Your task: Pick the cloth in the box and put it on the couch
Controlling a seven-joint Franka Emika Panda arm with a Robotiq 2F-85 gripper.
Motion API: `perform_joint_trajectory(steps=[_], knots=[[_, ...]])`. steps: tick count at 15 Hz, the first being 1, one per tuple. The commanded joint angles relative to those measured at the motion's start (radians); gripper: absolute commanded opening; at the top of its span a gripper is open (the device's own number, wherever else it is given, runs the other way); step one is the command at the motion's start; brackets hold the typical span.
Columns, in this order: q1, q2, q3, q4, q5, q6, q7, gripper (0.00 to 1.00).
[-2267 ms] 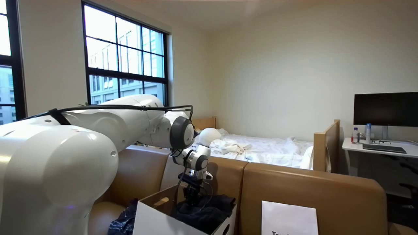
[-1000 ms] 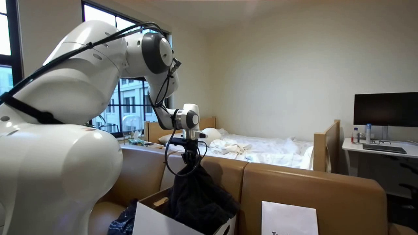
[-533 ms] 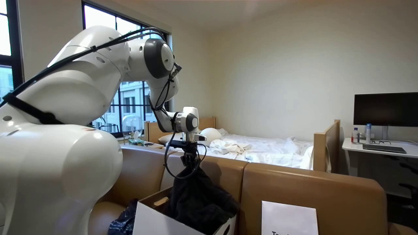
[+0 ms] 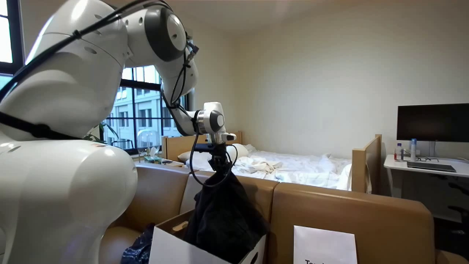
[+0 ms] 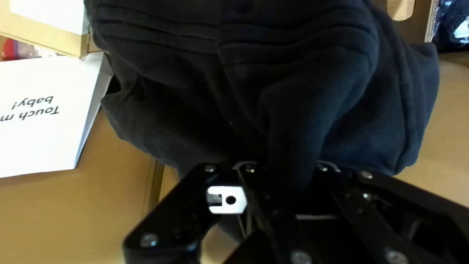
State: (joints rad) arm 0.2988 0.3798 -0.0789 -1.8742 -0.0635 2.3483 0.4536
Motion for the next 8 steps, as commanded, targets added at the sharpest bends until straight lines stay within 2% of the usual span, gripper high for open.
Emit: perform_joint_trajectory(steps=[1,3,8], knots=[[-0.037,-0.217,-0.017,-0.164,-0.118,0.055,0.042,0.06],[-0.084,-0.297,-0.022,-0.221,-0.125,0.103,0.060,0.06],[-0.261,-0.438,-0.041,-0.293,0.029,0.142,-0.010,0.06]])
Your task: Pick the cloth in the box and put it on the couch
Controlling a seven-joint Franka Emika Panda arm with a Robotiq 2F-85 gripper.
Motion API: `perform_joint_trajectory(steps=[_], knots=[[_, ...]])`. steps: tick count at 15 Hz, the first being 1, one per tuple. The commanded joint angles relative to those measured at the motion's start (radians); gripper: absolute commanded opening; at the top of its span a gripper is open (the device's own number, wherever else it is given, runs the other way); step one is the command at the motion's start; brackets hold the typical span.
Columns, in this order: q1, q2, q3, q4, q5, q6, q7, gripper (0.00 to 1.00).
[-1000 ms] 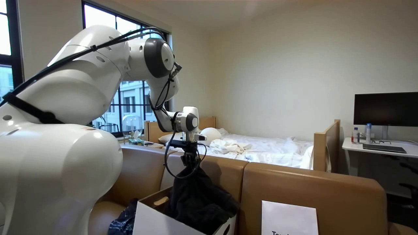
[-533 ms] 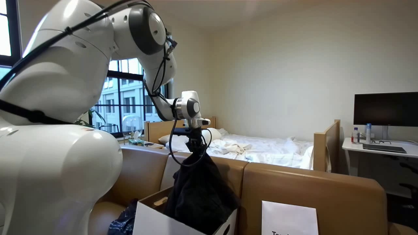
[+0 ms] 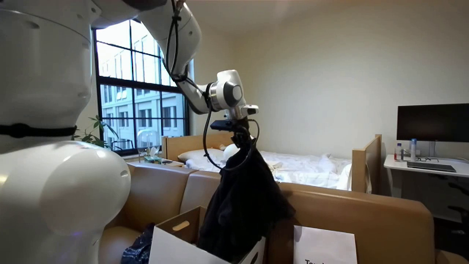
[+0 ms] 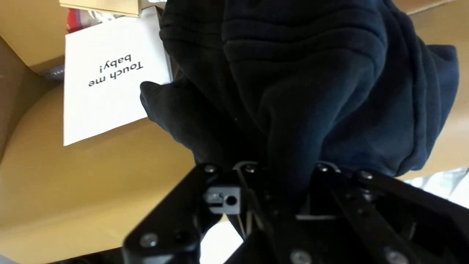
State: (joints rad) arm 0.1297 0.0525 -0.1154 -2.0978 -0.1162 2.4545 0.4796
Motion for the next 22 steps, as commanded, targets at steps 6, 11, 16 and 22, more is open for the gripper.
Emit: perform_joint_trajectory(steps=[6,11,16,22], knots=[[-0.207,-0.125,-0.031,-0.055,0.218,-0.002,-0.146,0.11],[-0.207,-0.135,-0.029,-0.067,0.222,0.000,-0.149,0.11],[-0.251,-0.103,-0.067,0.051,0.287,-0.024,-0.074,0.06],[-0.359,-0.113,-0.158,0.236,0.399,-0.071,-0.071,0.06]])
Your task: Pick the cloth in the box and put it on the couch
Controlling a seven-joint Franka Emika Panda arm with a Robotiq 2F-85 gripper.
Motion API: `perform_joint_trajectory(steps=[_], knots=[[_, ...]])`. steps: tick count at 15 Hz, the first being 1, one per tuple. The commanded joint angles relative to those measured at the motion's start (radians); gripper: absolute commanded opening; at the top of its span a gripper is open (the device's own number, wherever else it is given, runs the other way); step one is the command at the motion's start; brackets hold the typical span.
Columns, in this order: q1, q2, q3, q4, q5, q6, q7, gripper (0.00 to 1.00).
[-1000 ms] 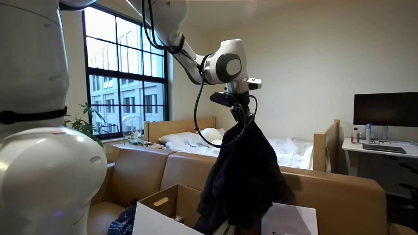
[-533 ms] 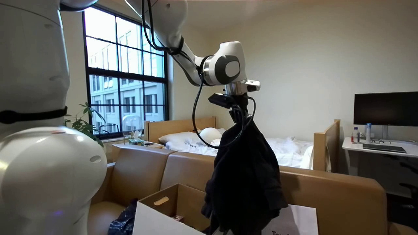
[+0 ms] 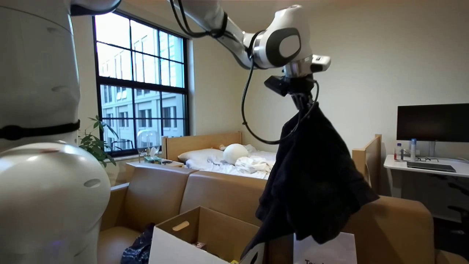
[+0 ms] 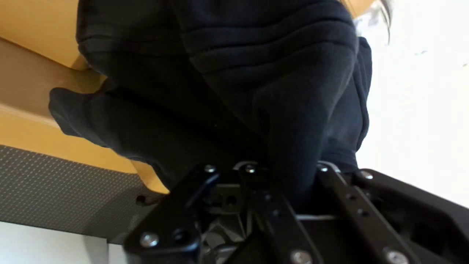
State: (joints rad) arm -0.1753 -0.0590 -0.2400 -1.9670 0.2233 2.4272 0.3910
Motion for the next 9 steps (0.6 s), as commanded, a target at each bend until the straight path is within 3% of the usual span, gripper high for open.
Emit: perform_joint_trajectory(steps=[1,6,9], knots=[[-0.073,0.014,-0.053,0.146,0.078,-0.043,0.016,0.06],[-0.183,0.140,-0.161,0.376,0.200,-0.080,0.030,0.06],[-0.223,0.219,-0.176,0.452,0.222,-0.059,0.058,0.06]])
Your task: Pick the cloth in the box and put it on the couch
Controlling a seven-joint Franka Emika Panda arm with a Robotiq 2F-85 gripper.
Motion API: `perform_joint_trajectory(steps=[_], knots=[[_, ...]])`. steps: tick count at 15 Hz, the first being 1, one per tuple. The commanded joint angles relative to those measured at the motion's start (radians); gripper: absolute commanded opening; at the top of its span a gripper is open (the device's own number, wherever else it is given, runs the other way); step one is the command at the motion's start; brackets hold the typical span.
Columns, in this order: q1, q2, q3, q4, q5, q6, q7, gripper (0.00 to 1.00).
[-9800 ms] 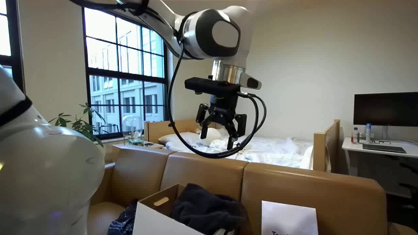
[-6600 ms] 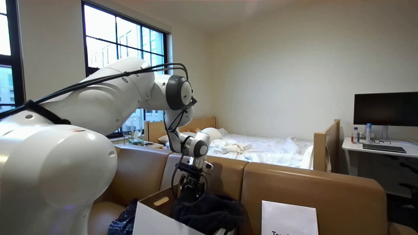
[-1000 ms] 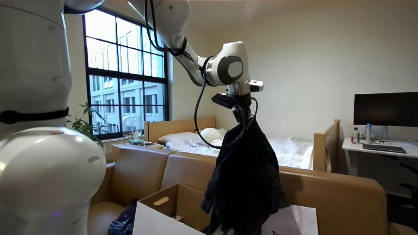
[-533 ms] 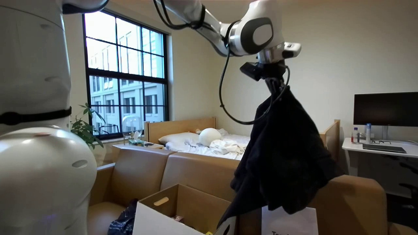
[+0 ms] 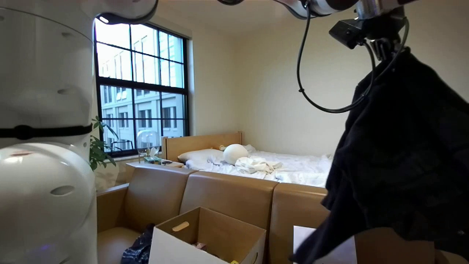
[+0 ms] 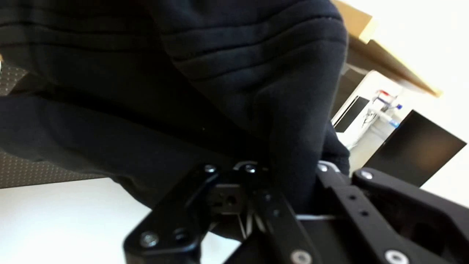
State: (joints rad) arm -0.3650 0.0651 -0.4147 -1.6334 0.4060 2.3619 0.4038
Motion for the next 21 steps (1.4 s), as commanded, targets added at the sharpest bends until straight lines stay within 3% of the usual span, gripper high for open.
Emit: perform_joint_trajectory(steps=[1,6,11,12,14,18,20,21], knots=[[-0.028,0.116,0.010,0.101,0.013,0.025,0.050,0.06],[0.034,0.174,0.070,-0.040,0.001,0.126,0.149,0.06],[0.151,0.231,0.075,-0.209,-0.048,0.340,0.443,0.06],[0.169,0.242,0.071,-0.227,-0.052,0.366,0.505,0.36],[0.189,0.245,0.068,-0.264,-0.044,0.396,0.622,0.43],[0.207,0.226,0.048,-0.305,-0.060,0.448,0.797,0.69],[0.237,0.214,0.014,-0.331,-0.079,0.461,0.836,0.82],[0.211,0.196,0.039,-0.343,-0.105,0.439,0.823,0.88]])
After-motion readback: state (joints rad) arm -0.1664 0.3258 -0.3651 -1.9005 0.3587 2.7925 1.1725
